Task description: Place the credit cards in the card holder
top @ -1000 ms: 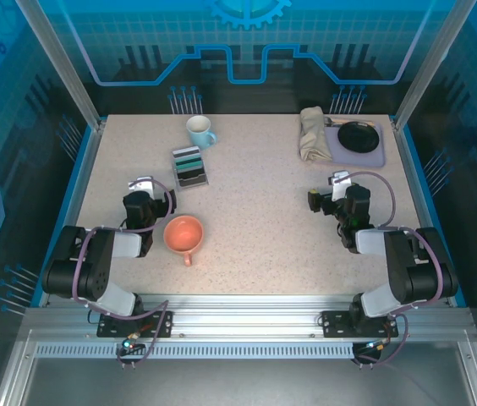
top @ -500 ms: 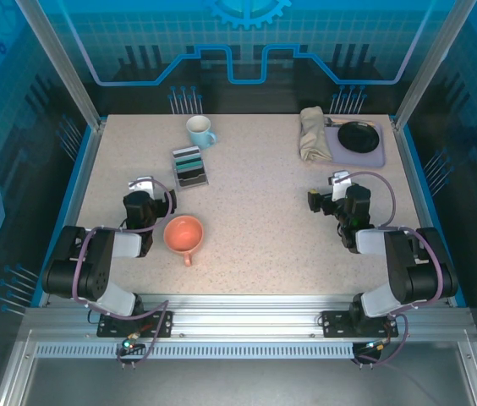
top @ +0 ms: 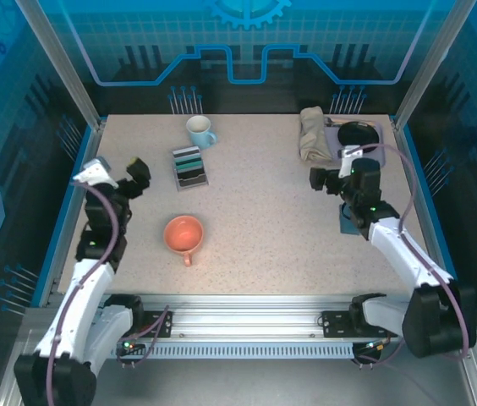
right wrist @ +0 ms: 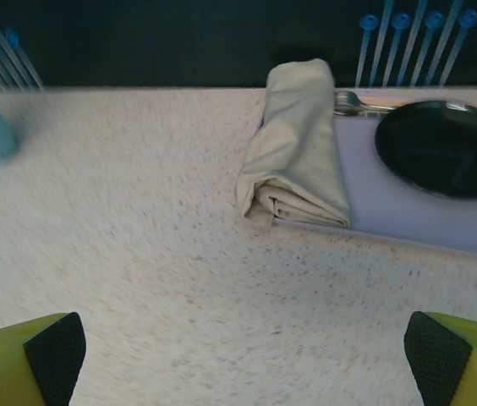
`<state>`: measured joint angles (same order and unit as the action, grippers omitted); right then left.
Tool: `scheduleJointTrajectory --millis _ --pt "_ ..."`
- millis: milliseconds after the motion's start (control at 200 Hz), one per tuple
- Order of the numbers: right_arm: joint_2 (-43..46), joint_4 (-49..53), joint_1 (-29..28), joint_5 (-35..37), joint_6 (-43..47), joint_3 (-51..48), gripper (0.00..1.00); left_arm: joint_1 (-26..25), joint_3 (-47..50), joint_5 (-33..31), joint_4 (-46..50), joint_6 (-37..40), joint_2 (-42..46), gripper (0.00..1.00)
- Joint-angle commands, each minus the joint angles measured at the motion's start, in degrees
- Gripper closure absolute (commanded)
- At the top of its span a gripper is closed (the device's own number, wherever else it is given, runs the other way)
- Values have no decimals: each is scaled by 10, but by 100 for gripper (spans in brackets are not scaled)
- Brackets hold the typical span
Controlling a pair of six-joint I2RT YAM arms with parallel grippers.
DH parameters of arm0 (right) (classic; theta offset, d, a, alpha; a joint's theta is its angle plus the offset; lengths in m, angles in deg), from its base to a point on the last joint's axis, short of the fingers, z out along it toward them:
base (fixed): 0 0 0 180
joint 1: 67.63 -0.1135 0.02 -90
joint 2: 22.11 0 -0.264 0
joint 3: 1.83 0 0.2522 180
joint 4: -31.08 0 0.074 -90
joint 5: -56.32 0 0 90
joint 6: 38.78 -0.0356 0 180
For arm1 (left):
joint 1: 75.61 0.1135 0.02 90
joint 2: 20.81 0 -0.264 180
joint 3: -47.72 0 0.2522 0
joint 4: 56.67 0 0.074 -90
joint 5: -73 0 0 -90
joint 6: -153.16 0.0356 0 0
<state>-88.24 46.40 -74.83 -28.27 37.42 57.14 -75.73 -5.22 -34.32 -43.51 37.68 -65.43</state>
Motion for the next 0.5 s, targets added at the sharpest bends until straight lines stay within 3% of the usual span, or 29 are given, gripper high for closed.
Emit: scheduleJointTrajectory --millis 0,65,135,325,495 --pt "1 221 31 -77 -156 10 0 4 -80 141 237 -98 -12 1" --pt "-3 208 35 -178 -163 2 0 -1 -98 281 242 -112 -53 1" --pt "-10 214 23 -226 -166 2 0 -46 -116 349 257 -123 -103 1" --pt "-7 261 -33 -205 -164 8 0 -295 -161 245 293 -130 -199 1" --pt "27 294 -76 -124 -175 -5 0 -426 -176 196 294 -162 -287 1"
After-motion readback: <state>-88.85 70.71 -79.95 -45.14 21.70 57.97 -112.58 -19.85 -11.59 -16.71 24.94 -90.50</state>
